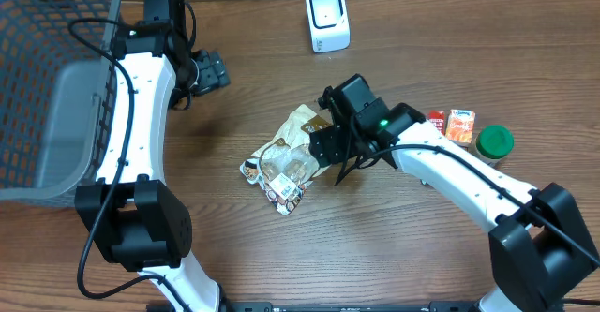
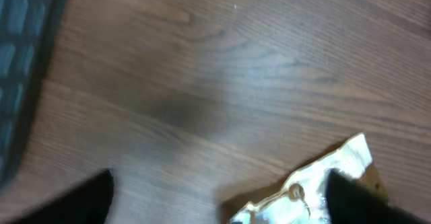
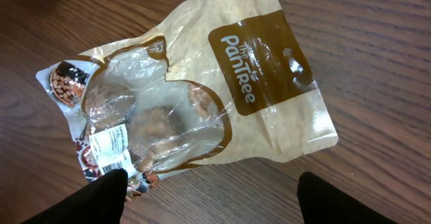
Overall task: Scan the item barcode
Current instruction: 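Bring the left gripper in toward the snack bag's left side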
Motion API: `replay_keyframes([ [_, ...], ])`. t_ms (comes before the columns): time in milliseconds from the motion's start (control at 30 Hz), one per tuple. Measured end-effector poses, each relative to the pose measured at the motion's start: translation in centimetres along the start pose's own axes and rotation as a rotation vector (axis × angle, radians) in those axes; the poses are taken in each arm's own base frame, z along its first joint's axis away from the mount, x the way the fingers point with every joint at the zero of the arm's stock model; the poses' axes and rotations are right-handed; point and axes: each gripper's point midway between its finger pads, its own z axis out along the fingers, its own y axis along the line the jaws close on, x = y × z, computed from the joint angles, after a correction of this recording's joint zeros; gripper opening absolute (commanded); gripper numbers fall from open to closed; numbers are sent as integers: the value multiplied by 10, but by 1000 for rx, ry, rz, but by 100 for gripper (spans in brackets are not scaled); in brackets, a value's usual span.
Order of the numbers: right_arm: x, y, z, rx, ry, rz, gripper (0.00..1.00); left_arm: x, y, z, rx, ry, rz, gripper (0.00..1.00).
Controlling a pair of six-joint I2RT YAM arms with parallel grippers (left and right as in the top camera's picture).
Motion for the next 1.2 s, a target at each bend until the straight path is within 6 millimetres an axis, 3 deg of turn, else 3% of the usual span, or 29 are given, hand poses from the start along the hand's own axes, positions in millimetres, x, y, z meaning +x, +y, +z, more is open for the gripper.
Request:
replay_keyframes([
  [33, -1, -1, 0, -4, 0, -4, 83, 8, 0, 0, 3, 34, 1, 29],
  [100, -1, -1, -1, -15, 2, -9, 83, 29, 2, -2, 3, 124, 2, 20],
  [233, -1, -3, -1, -21, 3, -15, 83, 67, 3, -9, -13, 275, 38, 25],
  [433, -2, -7, -2, -23, 3, -23, 86, 113, -20, -22, -32, 411, 176, 38],
  [600, 1, -7, -2, -22, 14, -27, 88, 124, -33, -34, -32, 398, 236, 44],
  [767, -1, -7, -2, -24, 6, -30, 88, 121, -27, -75, 21, 213, 197, 49],
  [900, -8, -5, -2, -31, -24, -40, 88, 135, -15, -99, 76, 77, 172, 54],
  [967, -12, -4, -2, -35, -40, -44, 88, 146, -8, -93, 79, 62, 156, 54],
  [1033, -15, -3, -2, -39, -54, -48, 88, 153, -5, -74, 69, 75, 138, 54],
  [1200, -20, -2, -2, -42, -72, -55, 88, 173, -1, 0, 40, 156, 97, 54],
])
